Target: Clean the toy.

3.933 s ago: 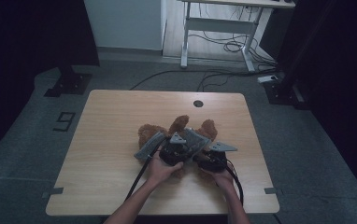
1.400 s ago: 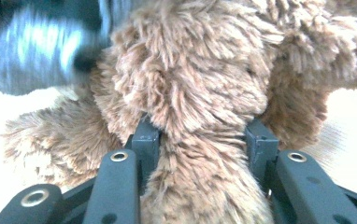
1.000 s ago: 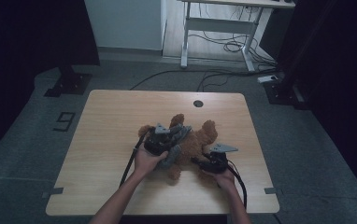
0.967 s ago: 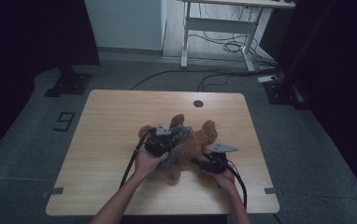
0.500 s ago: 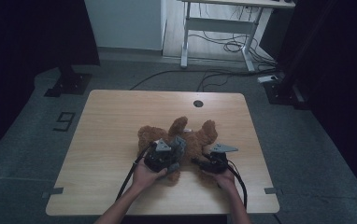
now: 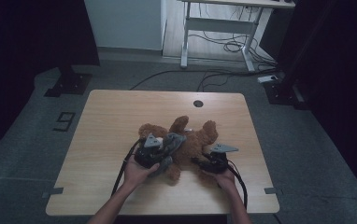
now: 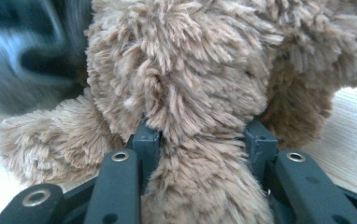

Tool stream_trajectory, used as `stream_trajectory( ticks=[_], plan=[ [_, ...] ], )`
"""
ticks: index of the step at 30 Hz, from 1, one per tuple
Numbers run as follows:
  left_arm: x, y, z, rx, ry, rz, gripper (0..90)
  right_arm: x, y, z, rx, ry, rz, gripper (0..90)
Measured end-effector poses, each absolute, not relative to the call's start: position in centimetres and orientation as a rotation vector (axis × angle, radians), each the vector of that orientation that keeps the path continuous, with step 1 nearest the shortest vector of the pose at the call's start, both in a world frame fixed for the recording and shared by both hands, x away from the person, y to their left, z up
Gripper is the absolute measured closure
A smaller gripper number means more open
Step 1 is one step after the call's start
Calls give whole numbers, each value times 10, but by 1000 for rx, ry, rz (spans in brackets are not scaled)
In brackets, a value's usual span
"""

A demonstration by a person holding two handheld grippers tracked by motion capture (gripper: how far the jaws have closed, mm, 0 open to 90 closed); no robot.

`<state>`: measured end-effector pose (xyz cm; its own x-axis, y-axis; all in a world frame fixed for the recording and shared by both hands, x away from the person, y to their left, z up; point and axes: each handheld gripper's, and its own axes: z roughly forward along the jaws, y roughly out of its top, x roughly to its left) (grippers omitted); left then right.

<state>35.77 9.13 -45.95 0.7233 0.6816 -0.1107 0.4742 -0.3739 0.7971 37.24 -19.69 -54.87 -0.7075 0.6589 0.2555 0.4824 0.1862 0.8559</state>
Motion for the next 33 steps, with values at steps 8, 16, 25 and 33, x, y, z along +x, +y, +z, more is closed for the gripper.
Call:
stream_trajectory(
  ticks=[8,16,25,33],
  plan=[
    [391,59,-438,2045,879,255,833,372,-197,-549,1119,2282,1542,590],
    [391,5,-455,2096,809,167,836,372,-197,-549,1129,2280,1536,593],
    [383,9,-462,2143,782,162,837,371,-196,-549,1110,2293,1528,593],
    [365,-5,-448,2184,680,239,838,371,-197,-549,1119,2289,1536,593]
  ],
)
